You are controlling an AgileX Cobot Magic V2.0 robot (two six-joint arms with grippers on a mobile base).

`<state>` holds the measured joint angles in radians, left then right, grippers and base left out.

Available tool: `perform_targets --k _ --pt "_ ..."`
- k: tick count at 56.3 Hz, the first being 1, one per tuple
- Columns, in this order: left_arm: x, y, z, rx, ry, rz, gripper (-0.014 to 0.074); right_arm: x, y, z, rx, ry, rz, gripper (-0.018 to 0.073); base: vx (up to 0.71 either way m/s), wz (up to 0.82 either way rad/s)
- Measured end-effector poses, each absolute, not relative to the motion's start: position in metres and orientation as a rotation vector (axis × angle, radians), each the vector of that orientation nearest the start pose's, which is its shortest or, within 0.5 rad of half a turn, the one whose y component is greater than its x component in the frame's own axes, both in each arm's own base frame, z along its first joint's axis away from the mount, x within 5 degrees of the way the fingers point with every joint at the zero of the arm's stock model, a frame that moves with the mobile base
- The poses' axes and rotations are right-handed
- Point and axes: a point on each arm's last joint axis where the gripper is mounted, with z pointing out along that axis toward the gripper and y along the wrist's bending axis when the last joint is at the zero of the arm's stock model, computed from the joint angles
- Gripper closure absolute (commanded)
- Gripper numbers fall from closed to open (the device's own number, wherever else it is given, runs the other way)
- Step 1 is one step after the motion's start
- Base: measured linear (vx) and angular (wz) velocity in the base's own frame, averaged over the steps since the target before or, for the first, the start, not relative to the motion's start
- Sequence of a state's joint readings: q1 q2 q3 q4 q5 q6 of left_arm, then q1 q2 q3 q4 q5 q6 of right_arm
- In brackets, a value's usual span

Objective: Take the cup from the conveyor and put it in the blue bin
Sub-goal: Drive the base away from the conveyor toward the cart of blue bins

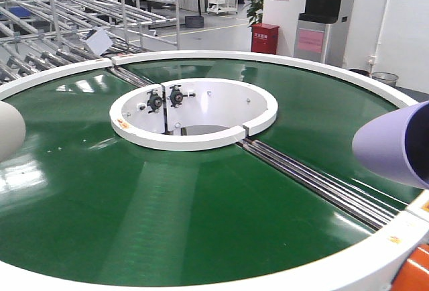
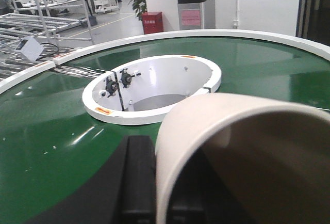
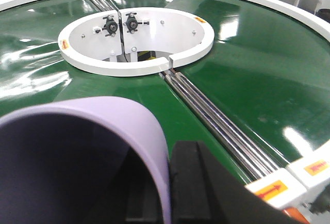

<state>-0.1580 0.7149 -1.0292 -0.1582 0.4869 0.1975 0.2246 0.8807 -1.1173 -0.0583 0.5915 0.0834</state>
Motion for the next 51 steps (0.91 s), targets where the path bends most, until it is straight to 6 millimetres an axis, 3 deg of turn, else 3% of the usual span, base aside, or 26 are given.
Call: perform_targets --k 51 --pt "0.1218 -0.0261 0.4483 0.234 1.635 -0.135 0.0596 0.1649 0.0346 0.4419 -0.151 1.834 0.152 0.0568 -0.08 -0.39"
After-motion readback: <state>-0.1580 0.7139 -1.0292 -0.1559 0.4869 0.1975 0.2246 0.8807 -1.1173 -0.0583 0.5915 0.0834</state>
